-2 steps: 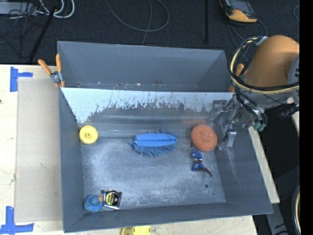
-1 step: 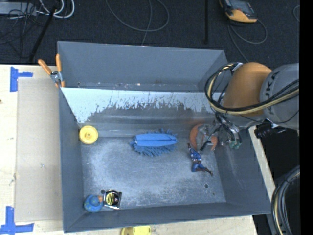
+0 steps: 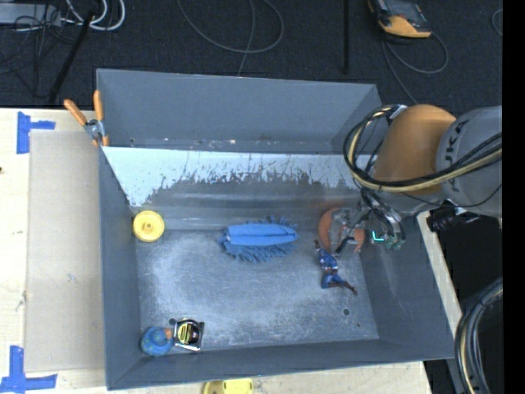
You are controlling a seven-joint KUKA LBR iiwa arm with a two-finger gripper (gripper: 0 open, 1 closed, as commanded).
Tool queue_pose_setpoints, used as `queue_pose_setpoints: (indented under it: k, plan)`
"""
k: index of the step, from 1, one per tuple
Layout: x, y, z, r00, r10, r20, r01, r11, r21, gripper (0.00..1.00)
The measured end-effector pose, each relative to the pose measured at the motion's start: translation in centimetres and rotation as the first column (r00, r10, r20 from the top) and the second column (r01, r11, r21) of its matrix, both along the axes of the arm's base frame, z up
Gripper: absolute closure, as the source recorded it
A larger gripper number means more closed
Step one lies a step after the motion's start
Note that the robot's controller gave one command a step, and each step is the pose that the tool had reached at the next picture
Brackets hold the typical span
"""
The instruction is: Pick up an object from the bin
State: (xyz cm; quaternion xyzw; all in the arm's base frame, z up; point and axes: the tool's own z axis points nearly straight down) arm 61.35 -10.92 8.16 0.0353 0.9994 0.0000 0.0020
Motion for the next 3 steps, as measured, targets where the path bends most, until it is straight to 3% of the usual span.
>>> queue_pose_setpoints:
  k: [1,2,3]
  plan:
    - [-0.1,0.0,-0.2,1.0,0.001,-0.004,-0.001,1.0,0.0,0.0]
    - [-1.0,3.0,-0.9,0.999,-0.041,0.0,0.041,0.999,-0.001,0.0]
    - [0.3,6.9,-1.0,0.999,-0.04,-0.001,0.04,0.999,0.001,0.0]
